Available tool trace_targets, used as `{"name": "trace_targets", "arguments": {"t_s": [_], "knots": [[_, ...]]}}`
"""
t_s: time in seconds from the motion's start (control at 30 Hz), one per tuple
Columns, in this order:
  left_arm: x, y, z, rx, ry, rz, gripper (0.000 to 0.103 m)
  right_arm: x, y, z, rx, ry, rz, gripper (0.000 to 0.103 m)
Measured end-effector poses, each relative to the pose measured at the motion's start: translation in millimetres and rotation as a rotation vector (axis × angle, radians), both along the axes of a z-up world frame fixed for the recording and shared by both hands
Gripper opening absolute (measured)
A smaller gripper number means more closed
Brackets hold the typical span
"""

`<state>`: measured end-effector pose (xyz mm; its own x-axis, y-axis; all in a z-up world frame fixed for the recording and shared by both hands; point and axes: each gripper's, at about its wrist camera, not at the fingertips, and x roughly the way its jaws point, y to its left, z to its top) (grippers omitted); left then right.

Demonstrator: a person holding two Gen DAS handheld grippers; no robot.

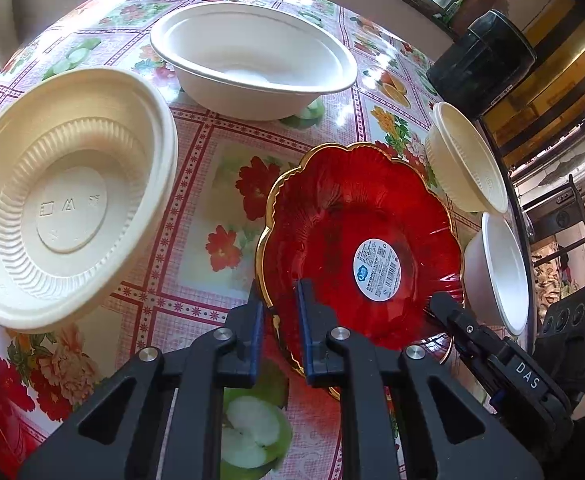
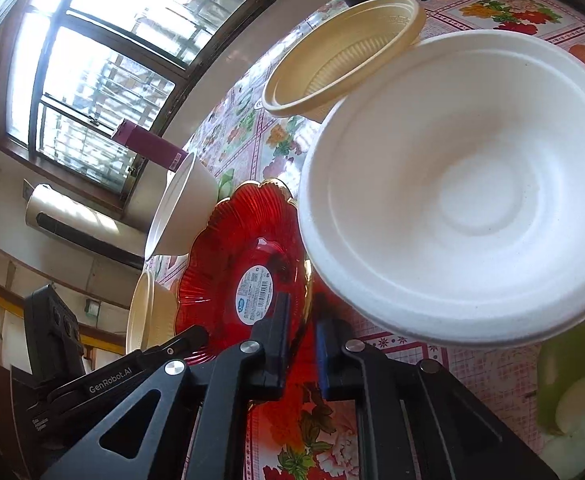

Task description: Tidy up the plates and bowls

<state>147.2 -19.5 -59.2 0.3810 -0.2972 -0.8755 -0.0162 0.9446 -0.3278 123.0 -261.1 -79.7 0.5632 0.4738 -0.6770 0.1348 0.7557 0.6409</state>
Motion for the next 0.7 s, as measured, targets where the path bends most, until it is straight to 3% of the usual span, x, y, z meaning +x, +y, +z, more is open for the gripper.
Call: {"name": "trace_targets", "arguments": {"t_s": [0.33, 0.53, 0.7], "knots": [[-30.1, 5.5, 8.4, 0.028, -0.012, -0.026, 0.013, -26.0, 5.1, 6.5, -0.037, -0.001, 0.020, 0.011], [-70.6, 10.8, 29.3, 0.052, -0.072, -0.049, 0.013, -55.0, 6.5, 22.1, -0.028, -0.035, 0.035, 0.011], [-105.5, 35.7, 53.8, 0.055, -0.138, -0.012, 0.013, -76.3, 28.6, 45.9, -0.040, -0.088, 0.093, 0.011]]}}
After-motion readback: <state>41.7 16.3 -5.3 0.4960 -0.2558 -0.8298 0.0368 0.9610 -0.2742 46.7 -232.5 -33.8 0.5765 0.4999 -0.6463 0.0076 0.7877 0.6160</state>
